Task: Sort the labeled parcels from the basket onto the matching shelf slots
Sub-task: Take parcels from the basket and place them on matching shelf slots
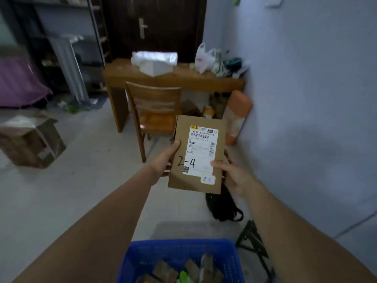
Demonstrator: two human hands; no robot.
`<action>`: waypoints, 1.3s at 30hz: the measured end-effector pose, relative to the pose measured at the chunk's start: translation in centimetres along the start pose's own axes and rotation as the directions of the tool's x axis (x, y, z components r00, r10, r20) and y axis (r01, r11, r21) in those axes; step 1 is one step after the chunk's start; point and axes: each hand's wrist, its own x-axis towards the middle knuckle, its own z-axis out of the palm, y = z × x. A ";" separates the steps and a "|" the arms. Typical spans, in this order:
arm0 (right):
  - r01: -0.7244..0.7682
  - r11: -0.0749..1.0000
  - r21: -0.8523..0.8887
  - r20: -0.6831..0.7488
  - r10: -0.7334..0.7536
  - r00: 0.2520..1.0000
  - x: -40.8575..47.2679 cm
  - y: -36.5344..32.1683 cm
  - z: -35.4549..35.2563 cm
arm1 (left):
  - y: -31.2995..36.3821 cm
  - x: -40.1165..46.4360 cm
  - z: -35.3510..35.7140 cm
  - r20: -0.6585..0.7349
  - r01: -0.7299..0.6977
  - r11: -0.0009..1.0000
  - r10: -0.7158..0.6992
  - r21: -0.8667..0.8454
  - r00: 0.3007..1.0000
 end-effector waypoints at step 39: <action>0.381 0.834 -0.398 -0.732 -0.539 0.416 -55.6 -27.4 0.3 | 30.0 -33.7 25.2 0.823 -0.505 0.788 0.518 -0.352 0.235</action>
